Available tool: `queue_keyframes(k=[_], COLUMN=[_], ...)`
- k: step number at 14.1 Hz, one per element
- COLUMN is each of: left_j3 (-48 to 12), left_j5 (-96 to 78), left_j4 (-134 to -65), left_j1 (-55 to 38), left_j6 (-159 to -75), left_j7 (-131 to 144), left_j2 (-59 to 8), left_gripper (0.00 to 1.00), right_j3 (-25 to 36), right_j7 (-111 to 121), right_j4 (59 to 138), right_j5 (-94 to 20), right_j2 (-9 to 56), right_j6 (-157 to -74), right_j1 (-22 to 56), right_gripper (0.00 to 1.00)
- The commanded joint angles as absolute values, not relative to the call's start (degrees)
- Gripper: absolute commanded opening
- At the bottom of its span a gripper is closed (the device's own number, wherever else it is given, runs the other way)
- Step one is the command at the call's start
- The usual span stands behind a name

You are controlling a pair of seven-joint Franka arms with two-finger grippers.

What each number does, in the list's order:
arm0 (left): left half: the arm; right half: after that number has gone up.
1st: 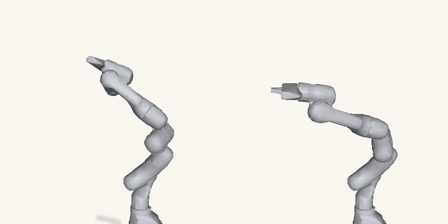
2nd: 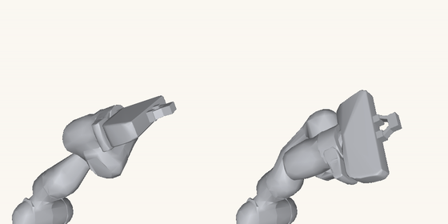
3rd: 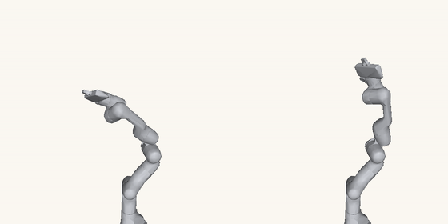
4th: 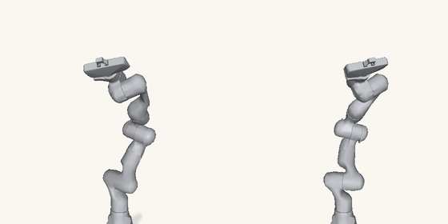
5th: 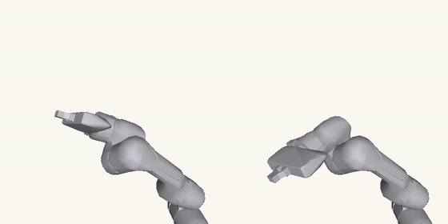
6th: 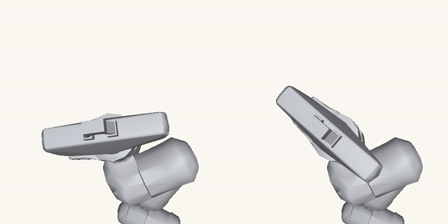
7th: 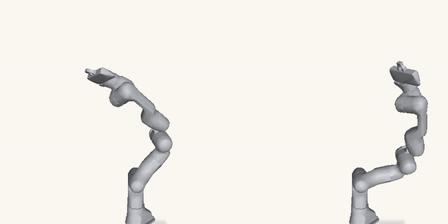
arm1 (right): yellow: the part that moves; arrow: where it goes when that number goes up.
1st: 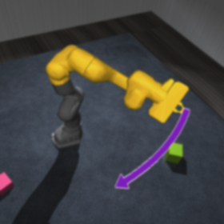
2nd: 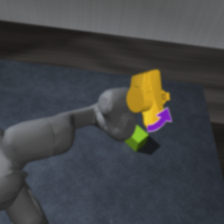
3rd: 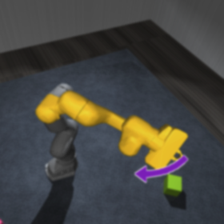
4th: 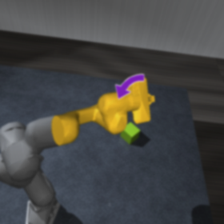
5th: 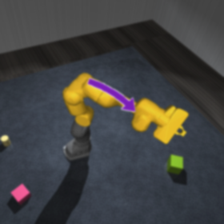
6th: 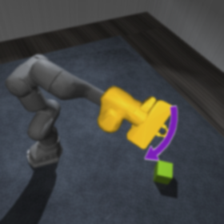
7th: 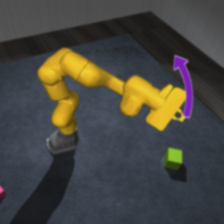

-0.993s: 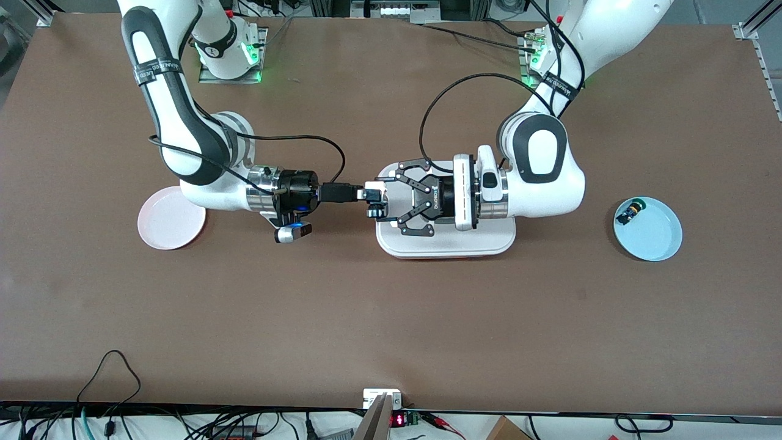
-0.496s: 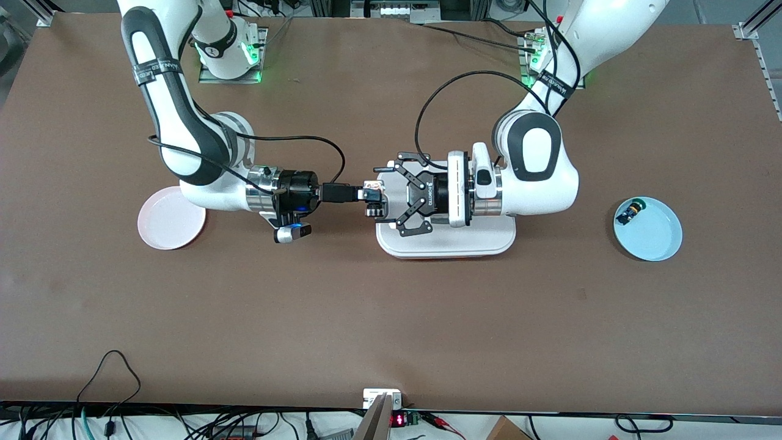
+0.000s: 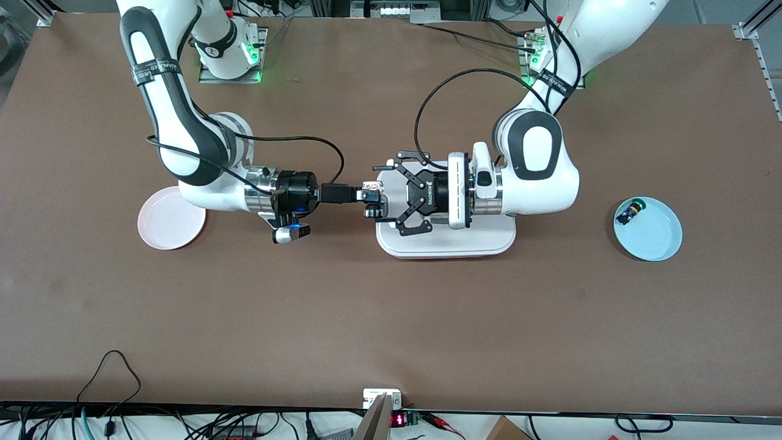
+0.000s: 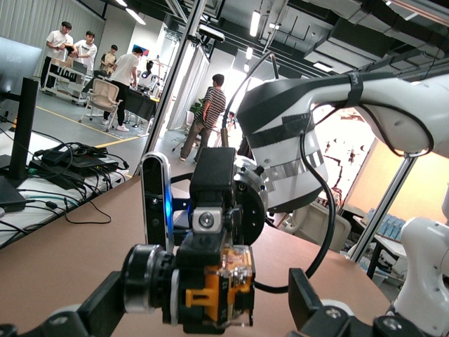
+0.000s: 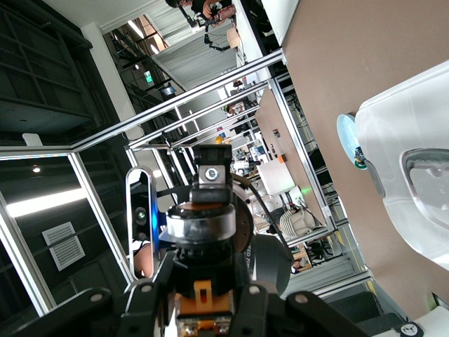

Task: Transfer orange switch to right arm and place
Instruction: 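Close the right gripper on the orange switch beside the left gripper, then open the left gripper and pull it back while the right gripper holds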

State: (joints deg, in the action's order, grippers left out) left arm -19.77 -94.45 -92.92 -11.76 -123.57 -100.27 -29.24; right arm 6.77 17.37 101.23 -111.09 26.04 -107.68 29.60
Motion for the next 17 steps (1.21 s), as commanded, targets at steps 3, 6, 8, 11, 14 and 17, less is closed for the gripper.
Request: queue_keyframes(k=[3,6,8,11,14,17], left_j3=[-19.5,-19.5,-19.5,-19.2,-19.2,-18.9], left_j5=[-92.4,-82.0,-73.9,-61.4,-42.7,-25.5], left_j4=[-93.5,-92.8,-92.1,-89.9,-89.0,-84.9], left_j1=[-10.9,-8.2,-6.1,-4.3,0.3,1.4], left_j6=[-121.8,-116.8,-112.7,-106.1,-97.0,-87.1], left_j7=[-94.8,-85.3,-78.6,-66.0,-50.9,-40.6], left_j2=[-26.5,-25.1,-24.2,-24.0,-22.9,-22.9], left_gripper=[1.0,1.0,1.0,1.0,1.0,1.0], right_j3=[7.1,7.2,7.4,7.4,7.4,7.4], right_j7=[17.0,16.8,16.7,16.6,16.6,14.5], right_j4=[100.0,99.7,99.7,98.8,97.6,94.7], right_j5=[-111.7,-110.9,-109.3,-104.0,-96.2,-85.2], right_j2=[26.4,26.4,26.4,26.4,26.4,26.4], right_j6=[-107.7,-107.4,-105.3,-101.4,-95.5,-87.5], right_j1=[29.5,28.2,27.3,24.4,20.1,14.3], right_gripper=[0.0,0.0,0.0,0.0,0.0,0.0])
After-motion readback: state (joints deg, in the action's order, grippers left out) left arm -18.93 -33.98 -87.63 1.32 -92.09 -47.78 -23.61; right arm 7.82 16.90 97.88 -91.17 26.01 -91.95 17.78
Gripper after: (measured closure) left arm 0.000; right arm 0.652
